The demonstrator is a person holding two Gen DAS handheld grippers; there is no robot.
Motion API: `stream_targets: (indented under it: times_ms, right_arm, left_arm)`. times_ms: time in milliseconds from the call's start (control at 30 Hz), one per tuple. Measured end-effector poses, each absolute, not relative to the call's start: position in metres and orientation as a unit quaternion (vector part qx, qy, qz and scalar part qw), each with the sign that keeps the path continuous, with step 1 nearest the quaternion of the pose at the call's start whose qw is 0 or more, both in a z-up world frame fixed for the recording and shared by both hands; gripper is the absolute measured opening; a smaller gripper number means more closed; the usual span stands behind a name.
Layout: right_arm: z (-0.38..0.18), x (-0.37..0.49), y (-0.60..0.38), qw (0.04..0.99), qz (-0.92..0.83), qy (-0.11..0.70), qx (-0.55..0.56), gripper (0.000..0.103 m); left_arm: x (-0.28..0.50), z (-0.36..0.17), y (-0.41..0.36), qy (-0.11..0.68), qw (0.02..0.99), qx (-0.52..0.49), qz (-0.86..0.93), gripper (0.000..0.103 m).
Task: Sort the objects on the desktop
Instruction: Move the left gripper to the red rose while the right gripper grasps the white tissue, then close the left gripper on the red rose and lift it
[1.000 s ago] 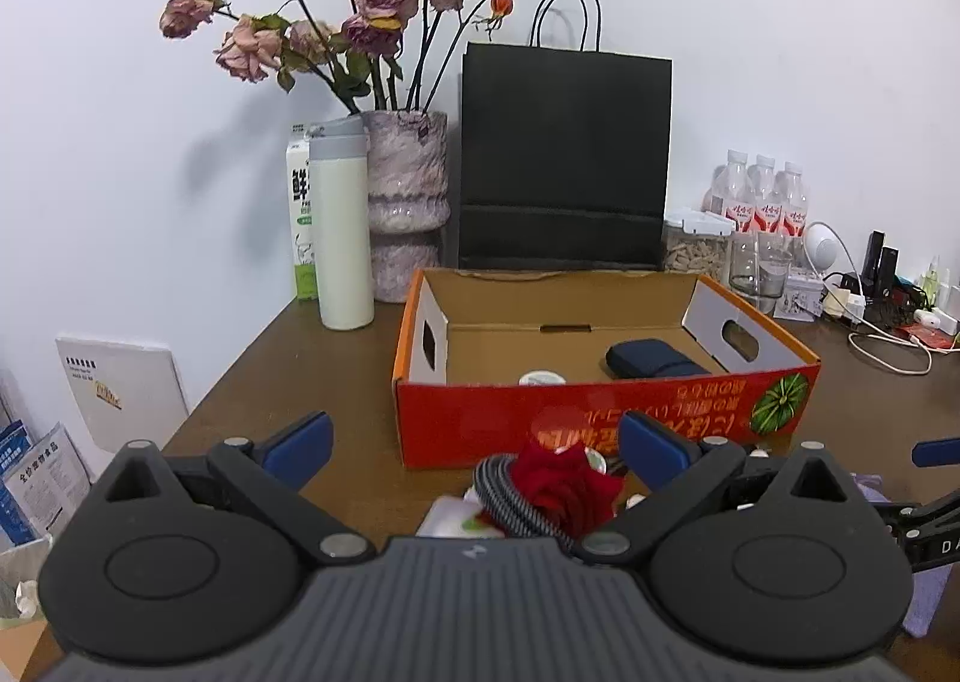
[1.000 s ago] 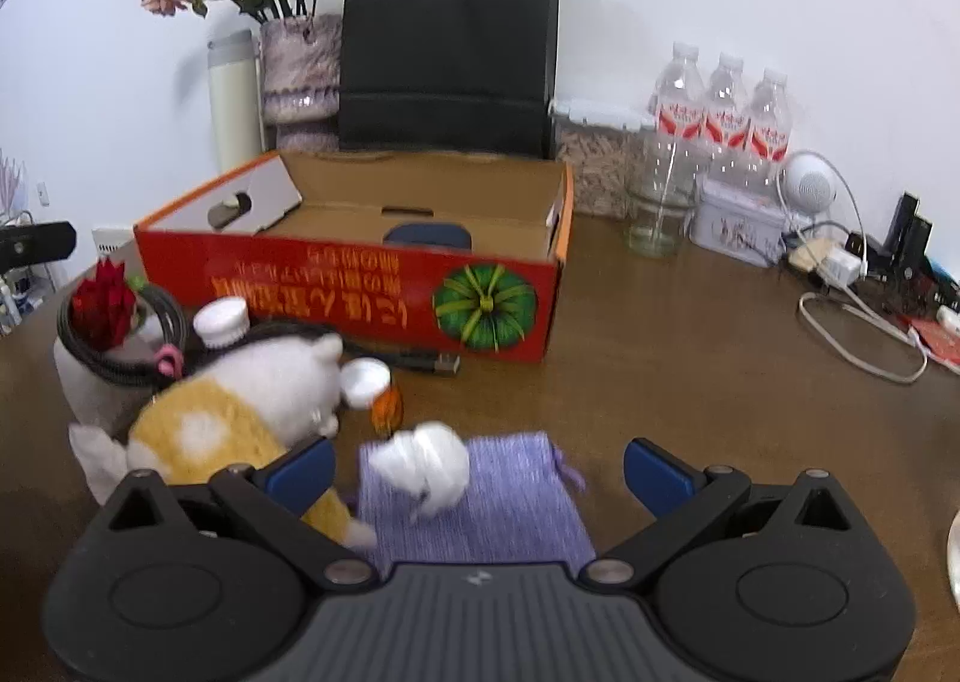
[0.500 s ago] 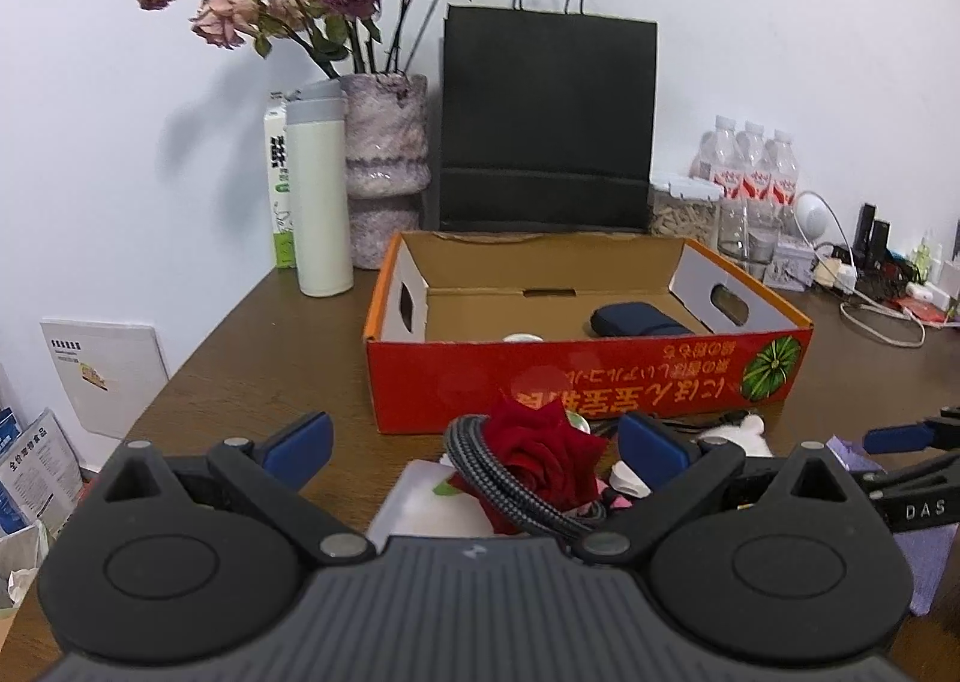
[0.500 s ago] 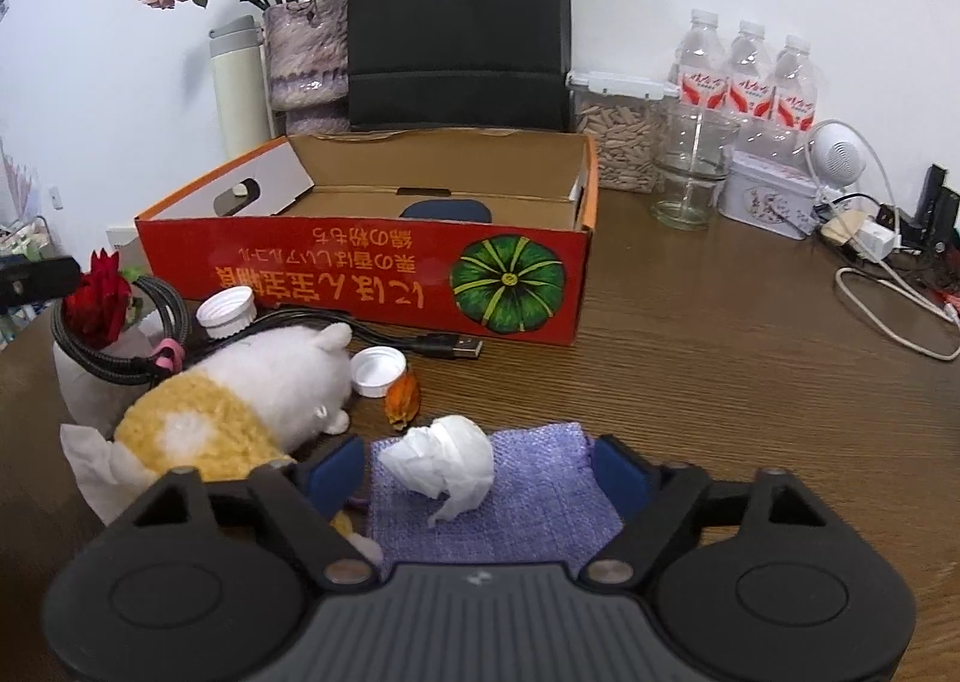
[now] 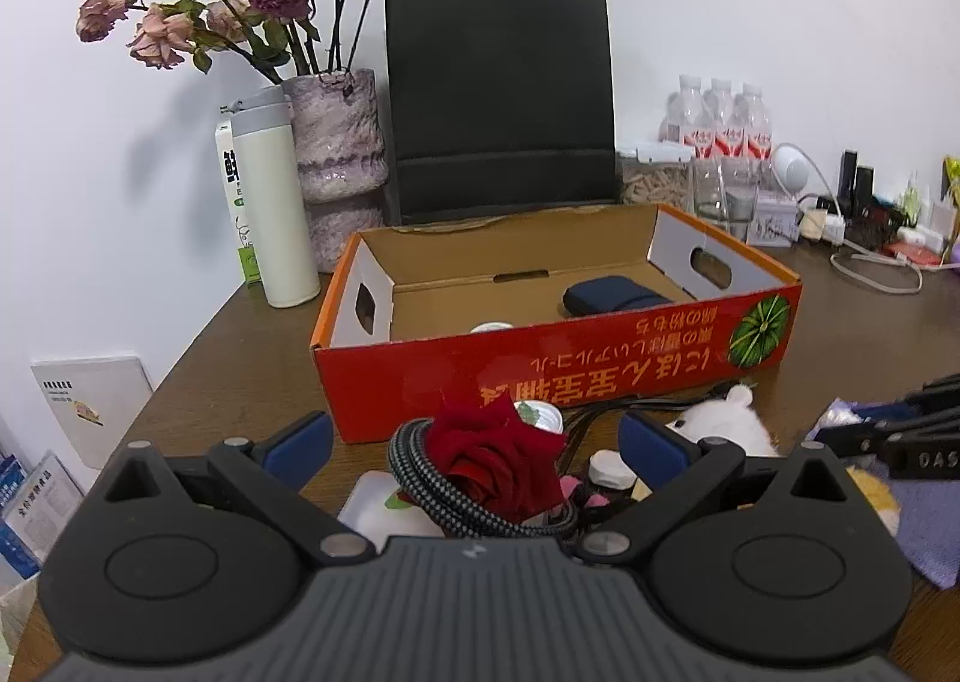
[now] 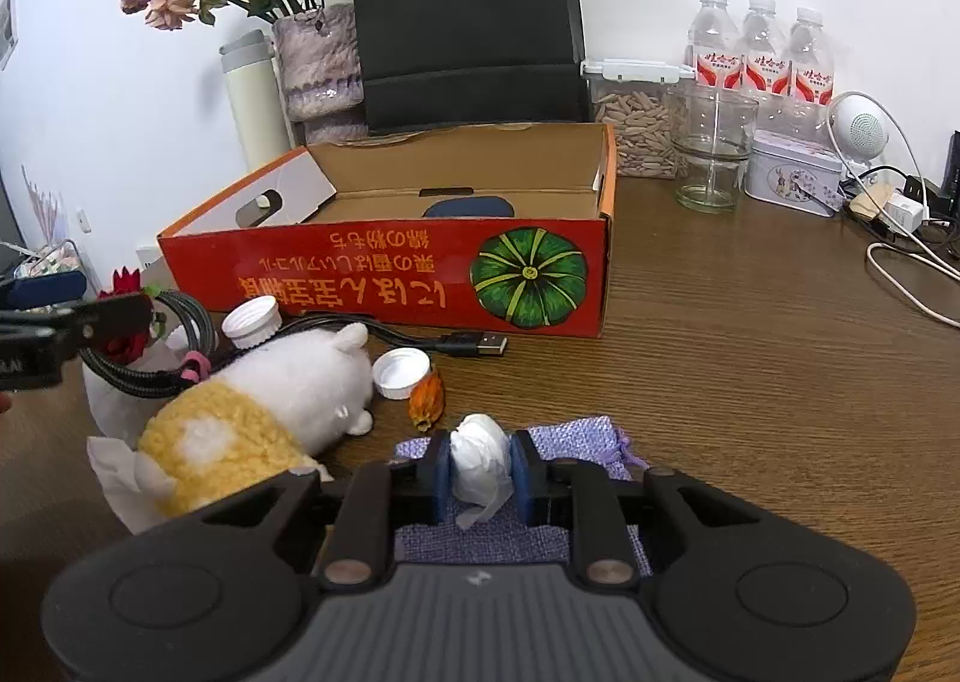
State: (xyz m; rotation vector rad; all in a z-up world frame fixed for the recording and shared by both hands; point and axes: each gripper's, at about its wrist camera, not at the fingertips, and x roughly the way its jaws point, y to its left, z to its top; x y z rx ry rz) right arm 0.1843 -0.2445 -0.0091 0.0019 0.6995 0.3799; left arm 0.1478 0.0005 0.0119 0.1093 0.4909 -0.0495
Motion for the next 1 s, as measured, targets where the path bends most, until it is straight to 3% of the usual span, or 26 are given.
stream_targets:
  times_ms: [500,800,900,1000]
  right_arm:
    - [-0.007,0.181,-0.248,0.927,0.177,0.33,0.009,0.018]
    - [-0.007,0.18,-0.249,0.927,0.176,0.331,0.011,0.018]
    - [-0.008,0.181,-0.249,0.926,0.176,0.333,0.011,0.018]
    - [-0.008,0.181,-0.249,0.926,0.176,0.333,0.011,0.018]
  left_arm:
    - [0.16,-0.009,-0.026,0.27,0.947,0.171,-0.027,0.103]
    - [0.166,-0.012,-0.017,0.276,0.949,0.146,-0.04,0.103]
    - [0.167,-0.011,-0.014,0.28,0.95,0.129,-0.051,0.094]
    - [0.165,-0.009,-0.013,0.269,0.954,0.127,-0.043,0.072]
